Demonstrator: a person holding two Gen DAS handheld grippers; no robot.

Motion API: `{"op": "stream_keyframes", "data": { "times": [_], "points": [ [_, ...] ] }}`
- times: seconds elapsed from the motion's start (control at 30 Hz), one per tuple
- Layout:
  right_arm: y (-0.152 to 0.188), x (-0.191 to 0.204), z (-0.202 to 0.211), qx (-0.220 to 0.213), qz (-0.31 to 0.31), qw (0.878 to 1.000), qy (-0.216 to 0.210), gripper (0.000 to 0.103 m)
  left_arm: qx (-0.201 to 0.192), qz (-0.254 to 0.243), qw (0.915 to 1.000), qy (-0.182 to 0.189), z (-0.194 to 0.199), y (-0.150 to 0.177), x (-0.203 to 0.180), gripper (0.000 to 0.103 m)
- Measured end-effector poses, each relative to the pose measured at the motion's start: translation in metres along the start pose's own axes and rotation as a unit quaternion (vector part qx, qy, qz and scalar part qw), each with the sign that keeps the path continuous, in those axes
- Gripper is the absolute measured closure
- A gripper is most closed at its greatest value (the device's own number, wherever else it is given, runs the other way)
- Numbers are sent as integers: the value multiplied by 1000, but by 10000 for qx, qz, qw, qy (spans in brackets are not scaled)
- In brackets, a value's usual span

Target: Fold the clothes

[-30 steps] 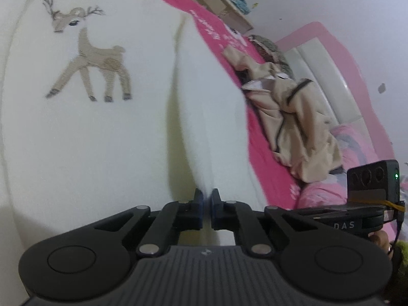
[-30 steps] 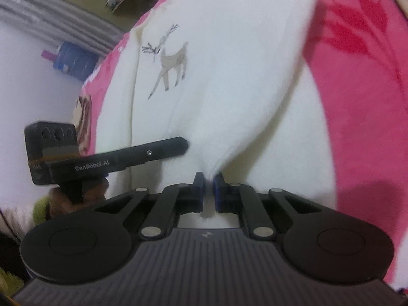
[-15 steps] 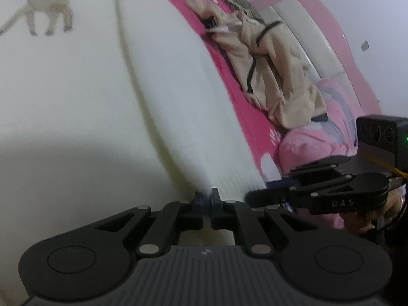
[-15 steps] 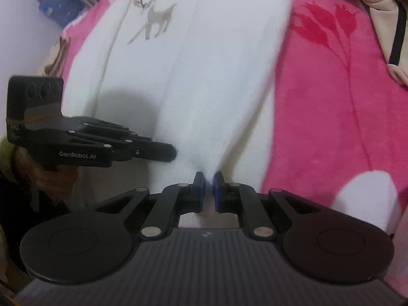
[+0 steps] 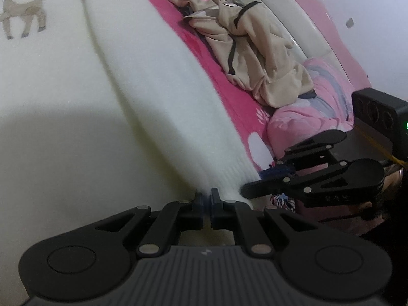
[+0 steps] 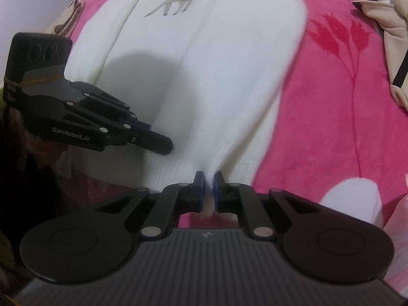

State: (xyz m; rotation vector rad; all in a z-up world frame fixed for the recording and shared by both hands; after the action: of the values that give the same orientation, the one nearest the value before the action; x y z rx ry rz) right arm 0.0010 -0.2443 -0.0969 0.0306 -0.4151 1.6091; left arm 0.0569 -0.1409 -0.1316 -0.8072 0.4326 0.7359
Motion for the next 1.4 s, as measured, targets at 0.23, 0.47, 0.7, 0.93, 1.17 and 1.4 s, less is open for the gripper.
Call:
{"op": "stream_keyframes", "data": {
  "times": [0.23,0.47,0.7,0.93,1.17,1.4],
  "points": [
    [7,-11,-19,138,-11,9996,238,96,84,-260,9994,-188,-12,6,2,98],
    [9,-29,-9,511,-564,9967,268,91,67,-368,9991,-194,-11,7,2,95],
    [-21,-39,19,100,-679,9956,638,89,136,-342,9993,-50,-9,7,1,87],
    [-50,-31,17,-273,-829,9958,284,89,541,-292,9980,107,6,3,4,68],
    [-117,-81,30,-1173,-2212,9671,-452,66,683,106,9964,-486,38,-47,54,55],
    [-188,-129,-8,-1365,-3500,9145,-1503,56,-75,566,9922,-1110,32,-111,104,53]
  ]
}}
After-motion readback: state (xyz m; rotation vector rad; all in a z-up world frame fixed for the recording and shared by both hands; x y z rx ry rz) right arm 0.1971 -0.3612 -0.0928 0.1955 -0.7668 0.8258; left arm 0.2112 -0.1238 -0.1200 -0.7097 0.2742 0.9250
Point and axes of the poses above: each gripper's, at about its wrist camera, not at the fingertips, and z roughly against the way its jaws point, x to its left, y to its underside, the point moved 9 cm from there along -z, roughly the way its jaws point, and after that the axes turned 8 degrees about -z, right-handed, at the moved point
